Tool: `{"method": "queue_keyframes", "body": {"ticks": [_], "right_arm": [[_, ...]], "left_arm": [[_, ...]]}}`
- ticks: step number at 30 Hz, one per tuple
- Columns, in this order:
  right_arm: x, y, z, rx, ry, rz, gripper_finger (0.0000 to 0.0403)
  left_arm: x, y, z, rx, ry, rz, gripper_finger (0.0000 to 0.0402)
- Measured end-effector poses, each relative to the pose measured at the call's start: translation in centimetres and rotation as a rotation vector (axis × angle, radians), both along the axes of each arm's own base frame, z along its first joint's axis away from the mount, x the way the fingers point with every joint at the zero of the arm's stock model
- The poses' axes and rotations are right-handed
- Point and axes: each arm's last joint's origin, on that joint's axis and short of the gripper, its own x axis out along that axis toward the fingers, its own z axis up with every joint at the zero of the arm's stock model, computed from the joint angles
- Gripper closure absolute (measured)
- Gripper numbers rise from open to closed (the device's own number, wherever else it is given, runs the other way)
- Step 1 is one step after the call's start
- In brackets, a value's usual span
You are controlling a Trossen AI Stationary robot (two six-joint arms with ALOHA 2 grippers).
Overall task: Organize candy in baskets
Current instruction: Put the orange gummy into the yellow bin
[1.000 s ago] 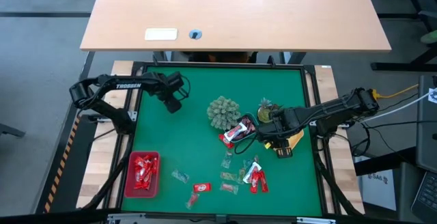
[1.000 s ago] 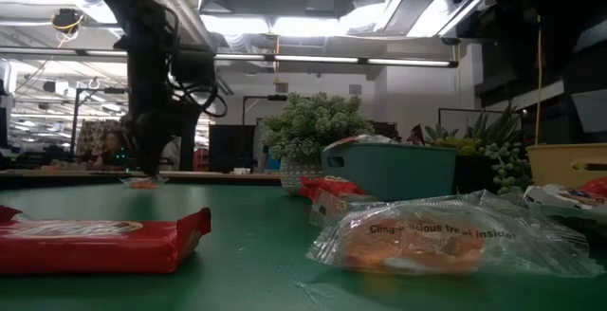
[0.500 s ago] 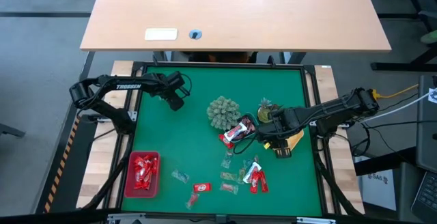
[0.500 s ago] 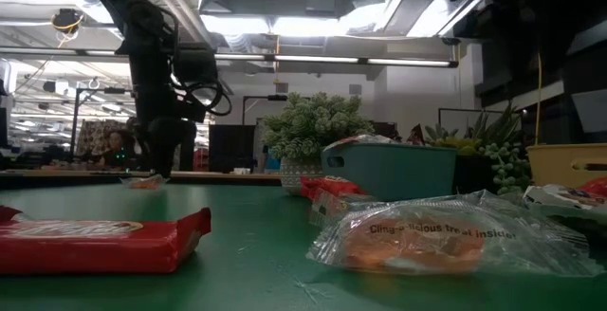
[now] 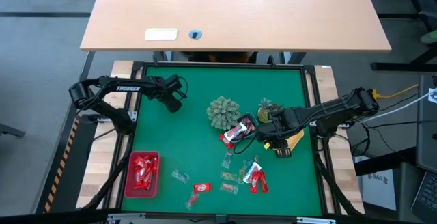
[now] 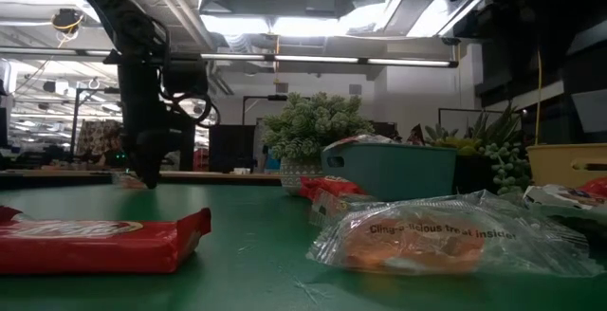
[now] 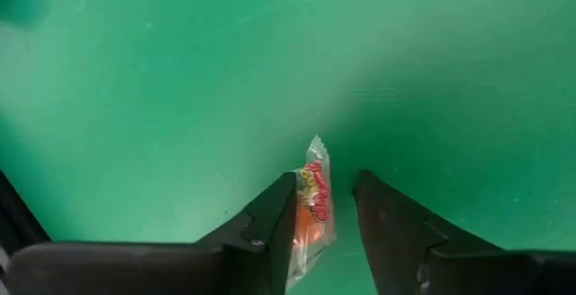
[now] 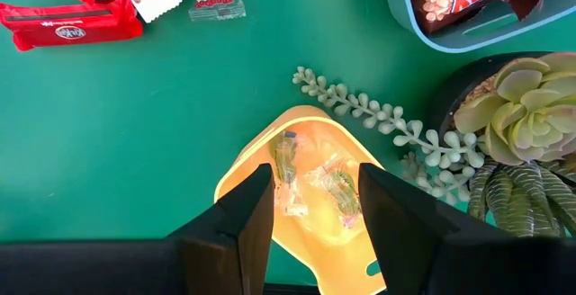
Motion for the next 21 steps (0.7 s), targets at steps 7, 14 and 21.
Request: {"method": "queue_keyframes", "body": {"ticks": [7,14,21], "right_arm": [[0.0,0.0,0.0,0.000,0.000,0.000,0.0239],[0.0,0.0,0.0,0.000,0.000,0.000,0.0239],[0.5,0.2,0.0,0.016,-0.056,0.001,0.0239]], "left_arm": [[0.0,0.0,0.0,0.007,0.003,0.004,0.0350],[0.1,0.0,0.0,-0.024,-0.035,0.042,0.0392],[1.6,0.1,1.3,-0.174,-0.216,0.062,0.0400]]}}
